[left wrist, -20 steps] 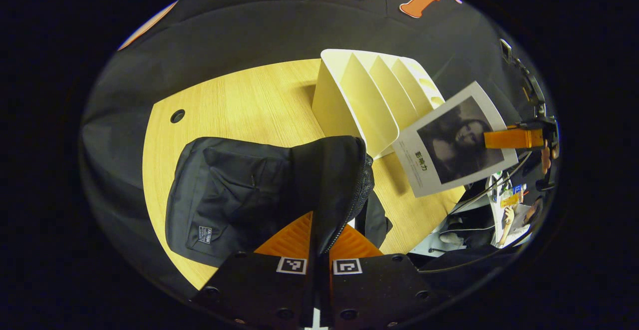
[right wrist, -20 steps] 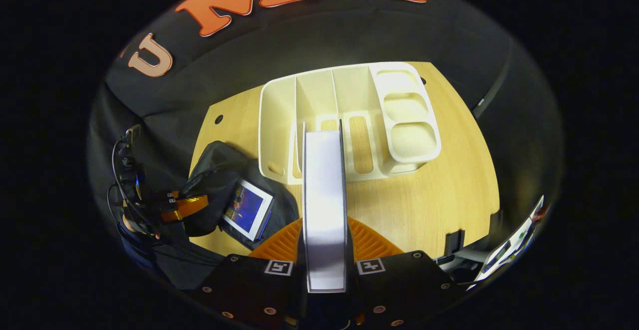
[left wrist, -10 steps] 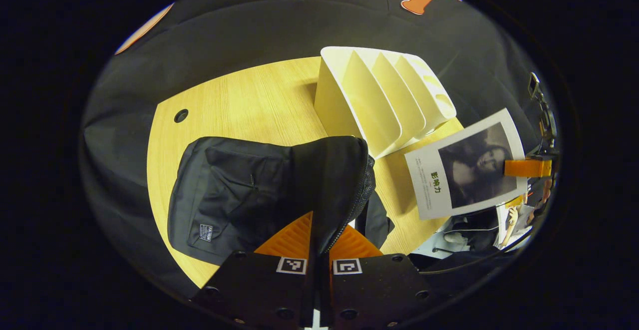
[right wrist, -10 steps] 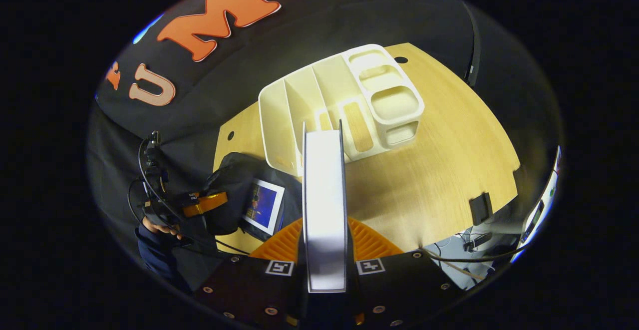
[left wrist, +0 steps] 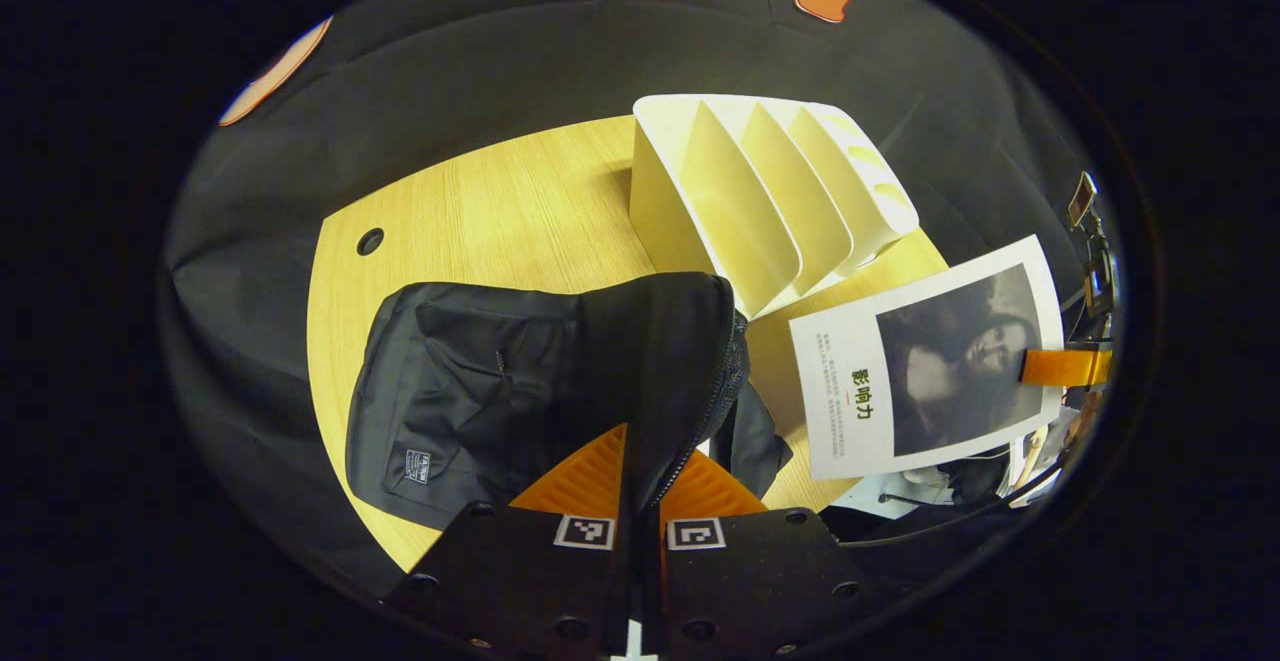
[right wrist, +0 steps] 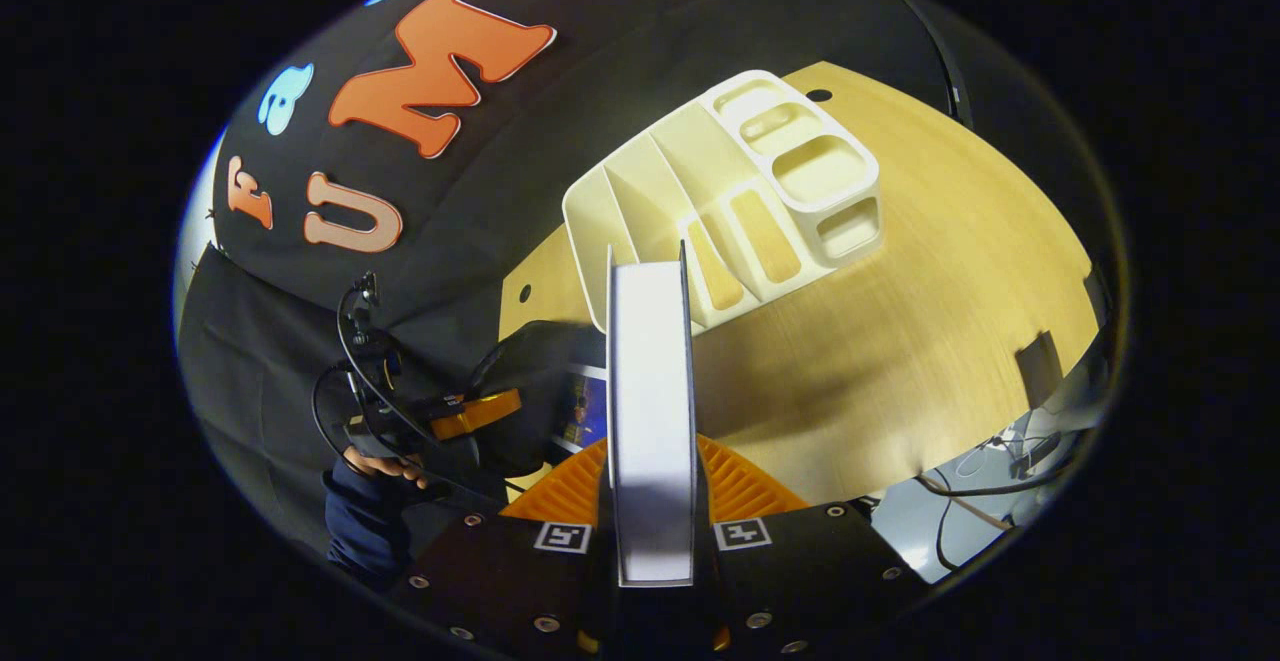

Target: Open the schoolbag, grab two books from the bookshelf and put them into the schoolbag.

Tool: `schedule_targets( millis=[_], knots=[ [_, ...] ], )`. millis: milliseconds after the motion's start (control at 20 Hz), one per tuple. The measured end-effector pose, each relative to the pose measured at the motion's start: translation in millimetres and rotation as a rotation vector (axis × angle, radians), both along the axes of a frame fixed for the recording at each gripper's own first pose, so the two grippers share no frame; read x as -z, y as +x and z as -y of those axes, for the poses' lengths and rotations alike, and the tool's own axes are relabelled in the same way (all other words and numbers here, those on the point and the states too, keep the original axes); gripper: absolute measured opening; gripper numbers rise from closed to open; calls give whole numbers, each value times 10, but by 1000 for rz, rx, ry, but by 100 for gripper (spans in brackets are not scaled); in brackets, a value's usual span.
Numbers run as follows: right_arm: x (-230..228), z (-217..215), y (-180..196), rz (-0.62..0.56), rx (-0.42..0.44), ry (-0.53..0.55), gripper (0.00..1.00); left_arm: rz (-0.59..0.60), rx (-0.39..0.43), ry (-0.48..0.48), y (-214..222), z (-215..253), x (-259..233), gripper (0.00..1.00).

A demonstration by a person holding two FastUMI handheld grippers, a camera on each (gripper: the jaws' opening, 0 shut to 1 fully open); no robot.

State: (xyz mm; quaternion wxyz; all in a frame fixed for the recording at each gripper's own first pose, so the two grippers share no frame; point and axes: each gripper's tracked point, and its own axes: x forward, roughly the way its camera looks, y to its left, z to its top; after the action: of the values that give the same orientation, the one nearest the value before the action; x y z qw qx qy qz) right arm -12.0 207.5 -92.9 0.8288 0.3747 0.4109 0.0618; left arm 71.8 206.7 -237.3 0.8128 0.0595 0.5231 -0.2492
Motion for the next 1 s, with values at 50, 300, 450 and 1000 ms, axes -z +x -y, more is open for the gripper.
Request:
schedule_targets(
  millis=[50,300,450,1000],
  knots=[
    [5,-49,23,10,5,30,30,1,-6,-4,14,-5,-13,6],
    [144,-402,140,29,-12,145,30,17,-16,-3,41,-18,-113,6],
    [295,-641,229,25,-6,200,30,20,-23,-13,38,-43,-136,5],
    [671,-1389,711,57,27,278,30,47,-8,-53,21,-76,-213,5]
  ],
)
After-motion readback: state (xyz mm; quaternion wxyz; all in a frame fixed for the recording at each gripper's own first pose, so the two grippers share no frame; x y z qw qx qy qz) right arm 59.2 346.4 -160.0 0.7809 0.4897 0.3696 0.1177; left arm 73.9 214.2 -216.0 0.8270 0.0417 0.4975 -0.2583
